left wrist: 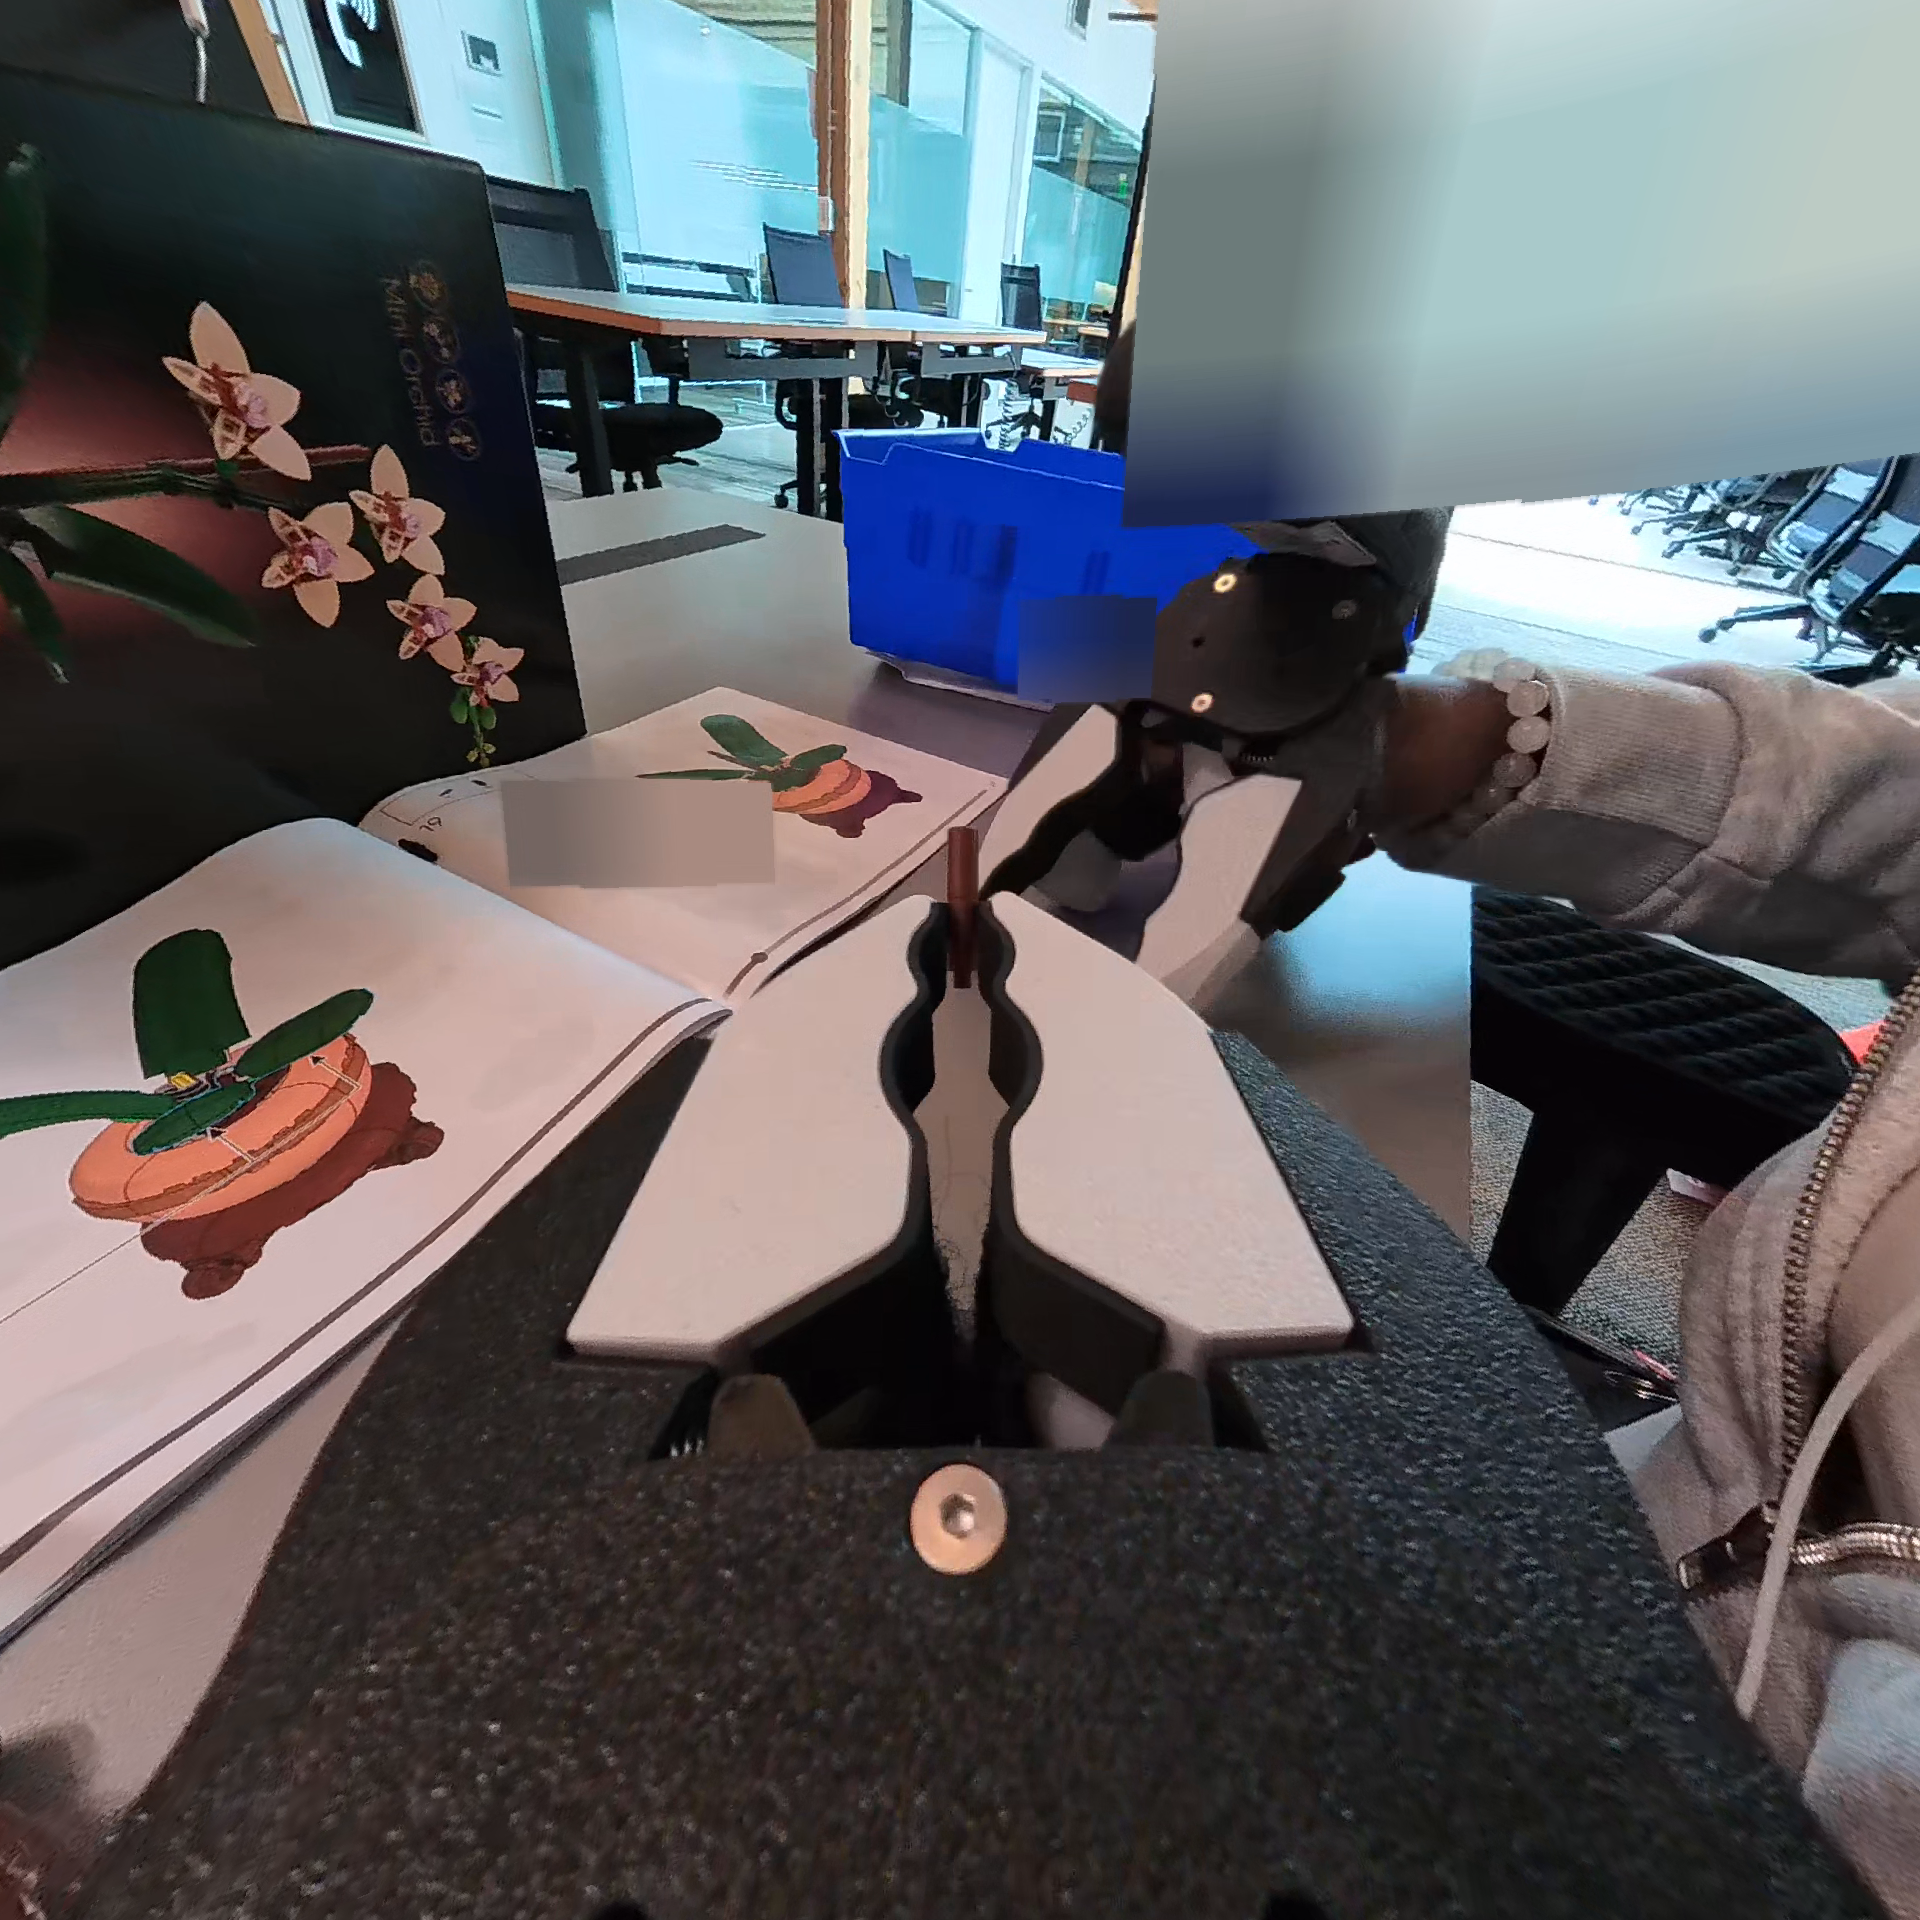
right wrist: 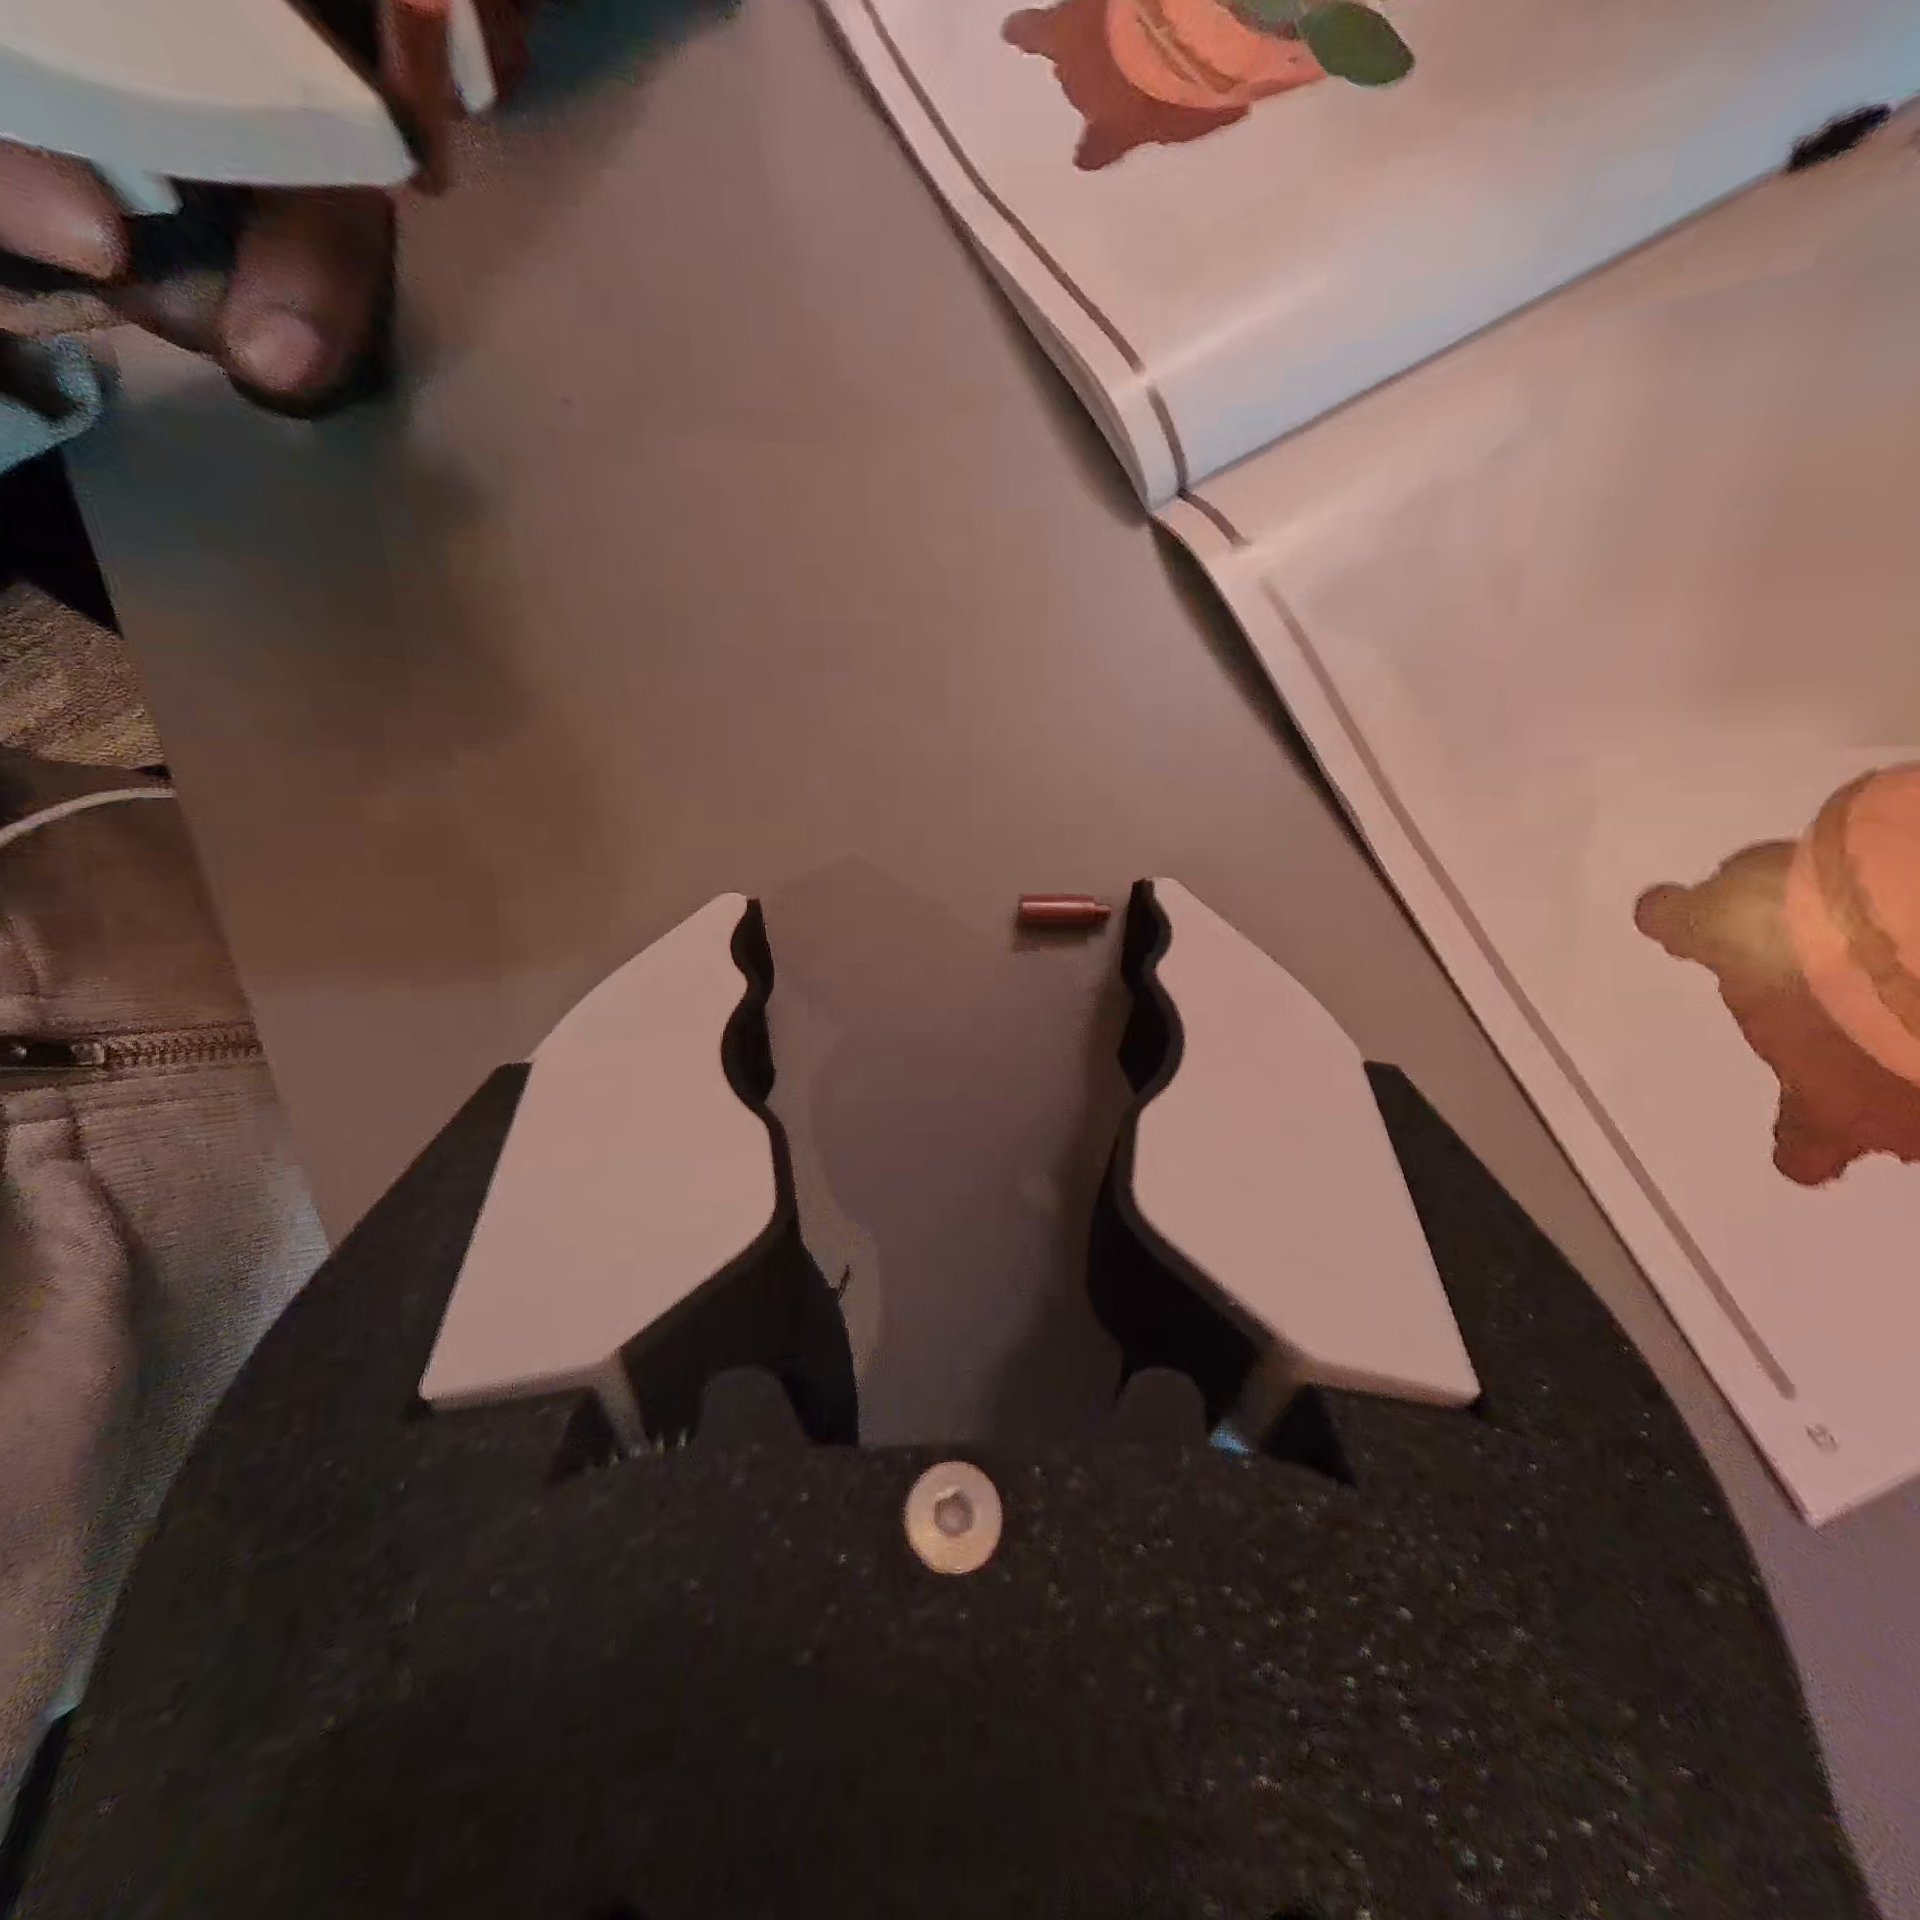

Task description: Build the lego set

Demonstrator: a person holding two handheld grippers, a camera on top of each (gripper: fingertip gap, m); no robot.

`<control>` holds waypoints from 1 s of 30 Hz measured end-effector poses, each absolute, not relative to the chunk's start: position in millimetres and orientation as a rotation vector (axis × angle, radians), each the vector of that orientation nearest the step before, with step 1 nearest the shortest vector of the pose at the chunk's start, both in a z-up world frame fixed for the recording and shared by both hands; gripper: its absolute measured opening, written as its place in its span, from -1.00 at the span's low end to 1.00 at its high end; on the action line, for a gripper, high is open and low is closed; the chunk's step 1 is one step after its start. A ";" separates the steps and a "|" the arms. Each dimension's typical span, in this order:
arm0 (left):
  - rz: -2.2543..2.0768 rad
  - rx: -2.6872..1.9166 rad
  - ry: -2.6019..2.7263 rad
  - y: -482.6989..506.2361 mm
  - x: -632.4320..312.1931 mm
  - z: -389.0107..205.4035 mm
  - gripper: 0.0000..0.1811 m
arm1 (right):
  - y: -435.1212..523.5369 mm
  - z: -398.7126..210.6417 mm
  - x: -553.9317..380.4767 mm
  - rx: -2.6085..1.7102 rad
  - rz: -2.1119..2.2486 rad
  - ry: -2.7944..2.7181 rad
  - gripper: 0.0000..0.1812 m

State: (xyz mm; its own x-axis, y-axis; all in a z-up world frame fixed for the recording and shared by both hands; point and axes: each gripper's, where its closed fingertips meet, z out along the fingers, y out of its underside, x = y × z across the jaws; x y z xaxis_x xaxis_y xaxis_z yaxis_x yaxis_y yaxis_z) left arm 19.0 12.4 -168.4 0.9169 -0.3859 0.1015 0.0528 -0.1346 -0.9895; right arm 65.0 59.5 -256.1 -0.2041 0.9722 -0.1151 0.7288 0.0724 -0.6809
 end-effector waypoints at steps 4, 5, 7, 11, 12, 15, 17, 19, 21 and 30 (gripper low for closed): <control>-0.394 -1.661 0.258 12.1 18.8 -167.6 -0.95 | 59.4 -258.5 68.9 -1.581 0.795 -2.000 -0.18; -0.399 -1.657 0.260 12.2 18.9 -167.1 -0.95 | 58.2 -255.7 68.0 -1.550 0.813 -1.990 -0.22; -0.414 -1.651 0.269 11.7 19.8 -166.3 -0.95 | 60.1 -246.6 67.4 -1.468 0.838 -1.991 -0.37; -0.455 -1.650 0.303 8.9 24.3 -166.0 -0.95 | 72.0 -225.0 74.5 -1.036 0.633 -2.271 -0.69; -0.465 -1.655 0.317 8.2 26.1 -166.8 -0.95 | 77.6 -222.2 76.3 -0.887 0.510 -2.374 -0.75; -0.464 -1.665 0.362 6.5 29.2 -169.1 -0.95 | 82.9 -219.0 72.3 -0.470 0.279 -2.630 -0.88; -0.462 -1.669 0.380 5.4 29.9 -170.1 -0.95 | 80.9 -223.8 69.0 -0.311 0.243 -2.777 -0.90; -0.462 -1.676 0.383 4.7 29.4 -171.1 -0.95 | 83.1 -230.5 65.7 -0.193 0.184 -2.889 -0.89; -0.467 -1.675 0.380 4.2 28.6 -171.0 -0.95 | 83.1 -236.0 61.4 -0.104 0.145 -2.954 -0.88; -0.506 -1.661 0.359 2.2 26.1 -169.2 -0.95 | 73.4 -259.6 61.0 -0.025 0.123 -3.049 -0.94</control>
